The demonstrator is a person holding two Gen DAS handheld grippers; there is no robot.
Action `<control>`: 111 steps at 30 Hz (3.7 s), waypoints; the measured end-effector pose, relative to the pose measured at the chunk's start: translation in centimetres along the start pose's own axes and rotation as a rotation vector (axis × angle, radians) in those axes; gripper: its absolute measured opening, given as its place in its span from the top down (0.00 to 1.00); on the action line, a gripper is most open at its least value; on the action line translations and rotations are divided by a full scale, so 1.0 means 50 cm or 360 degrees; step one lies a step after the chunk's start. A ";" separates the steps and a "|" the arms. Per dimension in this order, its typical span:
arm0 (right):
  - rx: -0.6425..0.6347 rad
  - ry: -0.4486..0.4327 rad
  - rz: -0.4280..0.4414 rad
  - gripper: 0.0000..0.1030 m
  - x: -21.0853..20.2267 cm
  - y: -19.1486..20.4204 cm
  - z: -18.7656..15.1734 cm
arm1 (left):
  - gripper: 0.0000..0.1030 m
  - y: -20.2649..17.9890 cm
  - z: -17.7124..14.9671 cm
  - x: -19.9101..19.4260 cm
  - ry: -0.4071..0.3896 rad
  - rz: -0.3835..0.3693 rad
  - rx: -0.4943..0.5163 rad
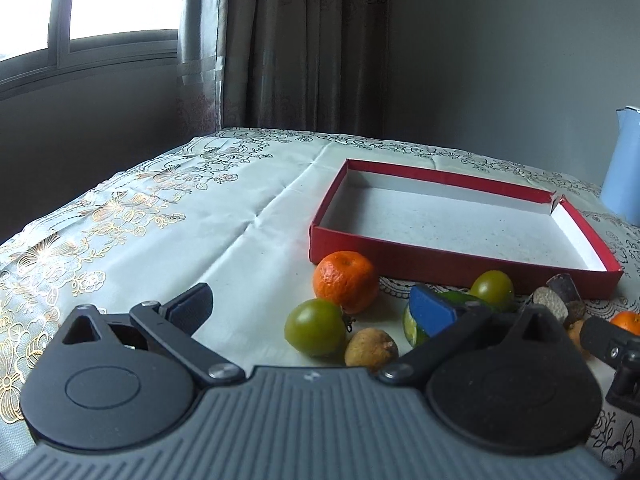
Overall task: Organize fruits
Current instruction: 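Move the right gripper toward the mandarin orange on the table, then close the right gripper around the mandarin orange, then lower the mandarin into the red tray and open the right gripper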
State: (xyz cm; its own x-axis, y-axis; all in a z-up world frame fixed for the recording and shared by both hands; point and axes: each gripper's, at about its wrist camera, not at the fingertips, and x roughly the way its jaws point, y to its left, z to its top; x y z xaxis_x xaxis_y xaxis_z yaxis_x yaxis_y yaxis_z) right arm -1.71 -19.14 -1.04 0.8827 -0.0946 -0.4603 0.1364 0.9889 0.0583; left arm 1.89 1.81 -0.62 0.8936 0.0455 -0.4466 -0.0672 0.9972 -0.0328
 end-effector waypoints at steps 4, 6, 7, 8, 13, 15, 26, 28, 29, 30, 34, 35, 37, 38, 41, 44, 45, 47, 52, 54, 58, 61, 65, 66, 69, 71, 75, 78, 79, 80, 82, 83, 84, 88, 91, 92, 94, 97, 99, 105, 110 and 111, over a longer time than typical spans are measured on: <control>-0.0001 0.0073 0.0013 0.00 0.014 0.001 -0.001 | 0.00 -0.008 0.003 -0.008 -0.0025 -0.0093 0.0034; -0.0010 0.0118 -0.0009 0.00 0.022 0.002 0.000 | 0.00 -0.009 0.003 -0.011 -0.0038 -0.0065 0.0027; -0.0017 0.0126 -0.0017 0.00 0.024 0.003 0.000 | 0.00 -0.009 0.004 -0.011 -0.0042 -0.0044 0.0019; -0.0033 0.0133 -0.0024 0.00 0.025 0.006 0.000 | 0.00 -0.008 0.004 -0.011 -0.0042 -0.0040 0.0010; -0.0145 0.0172 -0.0092 0.00 0.032 0.026 -0.002 | 0.00 0.001 0.003 -0.019 -0.0061 -0.0026 -0.0028; -0.0164 0.0177 -0.0109 0.00 0.034 0.029 -0.003 | 0.00 0.002 0.002 -0.018 -0.0036 -0.0032 -0.0027; -0.0143 0.0173 -0.0096 0.00 0.033 0.023 0.000 | 0.00 -0.005 -0.022 -0.038 0.0032 -0.0105 0.0146; -0.0142 0.0172 -0.0094 0.00 0.033 0.023 0.000 | 0.00 -0.006 -0.023 -0.042 0.0011 -0.0112 0.0152; -0.0140 0.0172 -0.0092 0.00 0.032 0.023 0.000 | 0.00 -0.006 -0.024 -0.042 0.0011 -0.0116 0.0156; -0.0138 0.0172 -0.0091 0.00 0.032 0.022 0.000 | 0.00 -0.008 -0.024 -0.041 0.0014 -0.0123 0.0164; -0.0127 0.0170 -0.0086 0.00 0.032 0.020 0.000 | 0.00 -0.014 -0.023 -0.039 0.0013 -0.0150 0.0190; -0.0129 0.0171 -0.0086 0.00 0.032 0.020 0.000 | 0.00 -0.014 -0.024 -0.038 0.0017 -0.0157 0.0190; -0.0129 0.0170 -0.0084 0.00 0.032 0.020 0.000 | 0.00 -0.013 -0.023 -0.035 0.0024 -0.0169 0.0182; -0.0128 0.0170 -0.0084 0.00 0.032 0.020 0.000 | 0.00 -0.012 -0.023 -0.035 0.0025 -0.0174 0.0175; -0.0127 0.0169 -0.0083 0.00 0.032 0.020 0.000 | 0.00 -0.008 -0.022 -0.031 0.0036 -0.0188 0.0147; -0.0125 0.0168 -0.0082 0.00 0.031 0.019 0.000 | 0.00 -0.004 -0.021 -0.027 0.0056 -0.0203 0.0129; -0.0123 0.0167 -0.0080 0.00 0.031 0.019 0.000 | 0.00 -0.004 -0.021 -0.026 0.0066 -0.0203 0.0125; -0.0119 0.0165 -0.0078 0.00 0.031 0.020 0.001 | 0.00 -0.002 -0.021 -0.022 0.0082 -0.0200 0.0117; -0.0118 0.0165 -0.0078 0.00 0.031 0.019 0.001 | 0.00 0.007 -0.020 -0.014 0.0121 -0.0199 0.0069; -0.0118 0.0163 -0.0076 0.00 0.031 0.019 0.001 | 0.00 0.011 -0.019 -0.011 0.0130 -0.0204 0.0049; -0.0076 0.0124 -0.0022 0.00 0.018 0.004 0.002 | 0.00 0.019 -0.019 -0.007 0.0146 -0.0213 0.0004; -0.0081 0.0100 -0.0004 0.00 0.002 -0.016 -0.002 | 0.00 0.026 -0.018 -0.003 0.0157 -0.0232 -0.0040; -0.0105 0.0117 0.0089 0.00 -0.016 -0.060 -0.010 | 0.00 0.033 -0.017 -0.001 0.0160 -0.0250 -0.0078; -0.0111 0.0124 0.0114 0.00 -0.018 -0.069 -0.010 | 0.00 0.033 -0.017 -0.001 0.0160 -0.0254 -0.0078; -0.0148 0.0123 0.0138 0.00 -0.017 -0.085 -0.005 | 0.00 0.029 -0.017 -0.002 0.0161 -0.0260 -0.0060; -0.0207 0.0114 0.0129 0.00 -0.011 -0.085 0.003 | 0.00 0.028 -0.017 -0.002 0.0158 -0.0260 -0.0058; -0.0307 0.0120 0.0136 0.00 0.010 -0.085 0.015 | 0.00 0.030 -0.017 0.000 0.0161 -0.0269 -0.0067; -0.0326 0.0152 0.0104 0.00 0.029 -0.093 0.019 | 0.00 0.029 -0.017 0.000 0.0161 -0.0273 -0.0063; -0.0320 0.0168 0.0110 0.01 0.035 -0.099 0.020 | 0.00 0.029 -0.017 0.000 0.0162 -0.0275 -0.0062; -0.0312 0.0183 0.0111 0.08 0.039 -0.104 0.021 | 0.00 0.029 -0.017 0.000 0.0162 -0.0276 -0.0062; -0.0291 0.0215 0.0109 0.26 0.048 -0.112 0.021 | 0.00 0.029 -0.017 0.001 0.0164 -0.0280 -0.0062; -0.0279 0.0232 0.0114 0.36 0.051 -0.115 0.020 | 0.00 0.029 -0.017 0.001 0.0165 -0.0282 -0.0062; -0.0255 0.0249 0.0146 0.39 0.055 -0.120 0.019 | 0.00 0.029 -0.017 0.002 0.0167 -0.0282 -0.0061; -0.0273 0.0308 0.0162 0.47 0.069 -0.115 0.015 | 0.00 0.029 -0.017 0.003 0.0169 -0.0283 -0.0063; -0.0262 0.0308 0.0188 0.51 0.072 -0.116 0.016 | 0.00 0.028 -0.016 0.005 0.0172 -0.0285 -0.0065; -0.0266 0.0308 0.0201 0.58 0.072 -0.113 0.017 | 0.00 0.028 -0.016 0.005 0.0174 -0.0285 -0.0064; -0.0277 0.0303 0.0191 0.58 0.072 -0.109 0.016 | 0.00 0.028 -0.016 0.006 0.0178 -0.0284 -0.0067; -0.0244 0.0282 0.0208 0.59 0.065 -0.112 0.018 | 0.00 0.030 -0.016 0.007 0.0177 -0.0289 -0.0074; -0.0221 0.0235 0.0223 0.59 0.054 -0.112 0.030 | 0.00 0.030 -0.016 0.008 0.0181 -0.0292 -0.0073; -0.0187 0.0125 0.0234 0.59 0.082 -0.096 0.115 | 0.00 0.027 -0.017 0.010 0.0190 -0.0292 -0.0062; -0.0151 0.0176 0.0198 0.58 0.175 -0.091 0.158 | 0.00 0.029 -0.018 0.010 0.0193 -0.0294 -0.0075; -0.0152 0.0190 0.0190 0.58 0.187 -0.091 0.159 | 0.00 0.029 -0.017 0.010 0.0194 -0.0294 -0.0073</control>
State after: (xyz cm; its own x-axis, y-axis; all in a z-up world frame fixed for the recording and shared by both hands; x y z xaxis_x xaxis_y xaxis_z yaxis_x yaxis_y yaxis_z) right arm 9.52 -25.43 1.45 0.8297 0.0324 -0.5573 -0.0141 0.9992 0.0371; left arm 1.87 3.21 -1.67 0.8324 -0.1477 -0.5341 0.0697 0.9841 -0.1636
